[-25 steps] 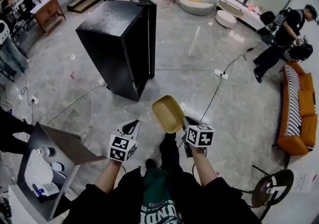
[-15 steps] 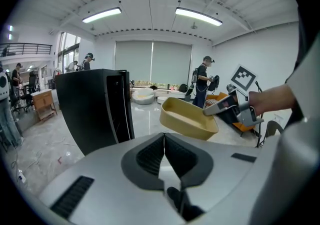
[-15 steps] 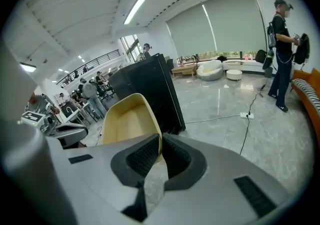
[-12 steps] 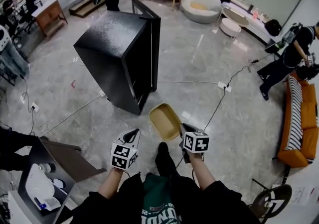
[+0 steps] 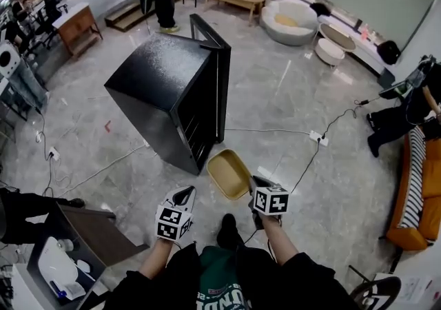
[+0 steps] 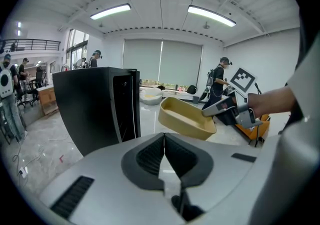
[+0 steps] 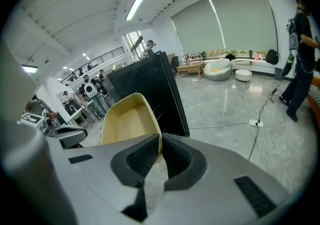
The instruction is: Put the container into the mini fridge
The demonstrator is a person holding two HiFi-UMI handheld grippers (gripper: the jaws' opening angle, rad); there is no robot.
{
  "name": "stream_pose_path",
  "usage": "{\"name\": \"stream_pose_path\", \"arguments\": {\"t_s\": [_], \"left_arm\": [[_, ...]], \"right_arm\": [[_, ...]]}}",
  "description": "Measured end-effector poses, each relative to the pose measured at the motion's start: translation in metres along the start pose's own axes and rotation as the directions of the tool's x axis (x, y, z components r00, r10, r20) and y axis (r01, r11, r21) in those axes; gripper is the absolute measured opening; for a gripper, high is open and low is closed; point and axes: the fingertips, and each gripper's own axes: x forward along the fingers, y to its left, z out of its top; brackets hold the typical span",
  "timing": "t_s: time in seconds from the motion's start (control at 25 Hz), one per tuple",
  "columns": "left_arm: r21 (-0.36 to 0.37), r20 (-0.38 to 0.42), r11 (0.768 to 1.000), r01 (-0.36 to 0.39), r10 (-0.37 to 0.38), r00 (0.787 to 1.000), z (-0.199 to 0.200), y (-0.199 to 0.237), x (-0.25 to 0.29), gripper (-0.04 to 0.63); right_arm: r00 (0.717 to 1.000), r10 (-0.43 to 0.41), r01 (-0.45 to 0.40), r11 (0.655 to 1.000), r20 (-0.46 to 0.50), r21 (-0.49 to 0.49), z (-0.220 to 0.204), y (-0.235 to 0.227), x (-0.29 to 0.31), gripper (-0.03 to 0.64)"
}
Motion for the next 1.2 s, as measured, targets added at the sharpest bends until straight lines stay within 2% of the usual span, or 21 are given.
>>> {"name": "stream_pose_path", "arguments": {"t_s": [0.6, 1.2], "left_arm": [[-0.014, -0.021, 1.000, -0.011, 0.011, 1.000, 0.041, 0.008, 0.083, 0.014], [0.008, -0.024, 0.999, -0.032, 0.032, 0.999, 0.066, 0.012, 0.112, 0.014]], "right_arm": [[0.999, 0.002, -0.002, 1.000, -0.039, -0.019, 0.048, -0.056, 0.040, 0.046], [0.998, 0.039, -0.041, 0.999, -0.055, -0.032, 0.074, -0.074, 0.069, 0.046]]}}
